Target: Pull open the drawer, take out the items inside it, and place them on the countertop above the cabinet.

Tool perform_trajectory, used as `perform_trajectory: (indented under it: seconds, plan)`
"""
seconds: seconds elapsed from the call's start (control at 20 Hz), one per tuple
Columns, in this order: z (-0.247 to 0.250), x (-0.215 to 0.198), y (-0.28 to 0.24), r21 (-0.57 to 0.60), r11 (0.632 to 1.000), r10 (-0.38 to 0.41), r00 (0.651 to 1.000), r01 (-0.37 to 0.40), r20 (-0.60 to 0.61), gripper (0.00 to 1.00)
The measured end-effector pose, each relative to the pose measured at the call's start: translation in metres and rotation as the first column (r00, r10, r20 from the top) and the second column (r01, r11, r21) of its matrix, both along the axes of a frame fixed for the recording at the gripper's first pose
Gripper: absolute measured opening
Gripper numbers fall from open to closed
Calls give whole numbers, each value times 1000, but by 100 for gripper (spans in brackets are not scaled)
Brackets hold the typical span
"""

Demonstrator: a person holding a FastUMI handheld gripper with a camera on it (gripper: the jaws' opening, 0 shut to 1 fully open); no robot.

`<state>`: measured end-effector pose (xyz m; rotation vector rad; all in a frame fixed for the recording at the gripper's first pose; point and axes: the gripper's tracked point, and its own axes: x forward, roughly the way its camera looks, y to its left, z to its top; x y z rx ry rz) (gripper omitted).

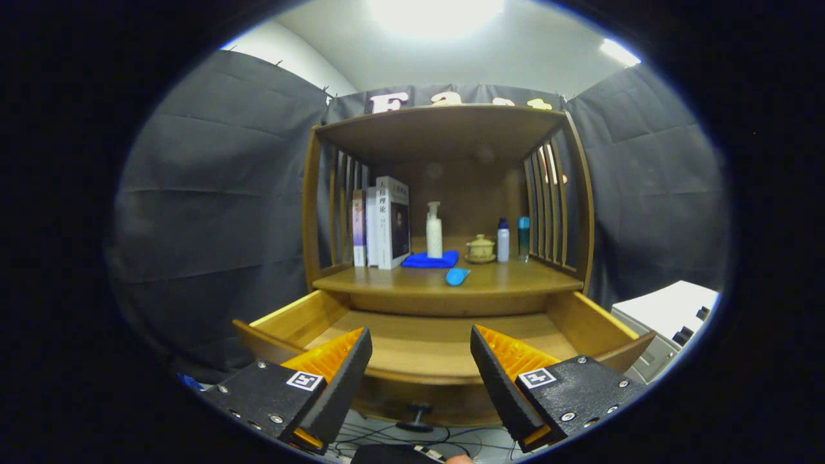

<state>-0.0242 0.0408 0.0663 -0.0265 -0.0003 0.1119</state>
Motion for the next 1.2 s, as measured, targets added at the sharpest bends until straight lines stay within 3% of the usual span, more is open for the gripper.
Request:
perform_trajectory:
  seconds: [0.25,0.65,1.2]
  plan:
    - [-46,-18,-2,-43,999,26,996,-30,-85,95]
    - [-88,-6,-5,-57,998,-4,985,-6,-173,95]
    - [-97,12,-8,-50,997,-74,983,66,-168,93]
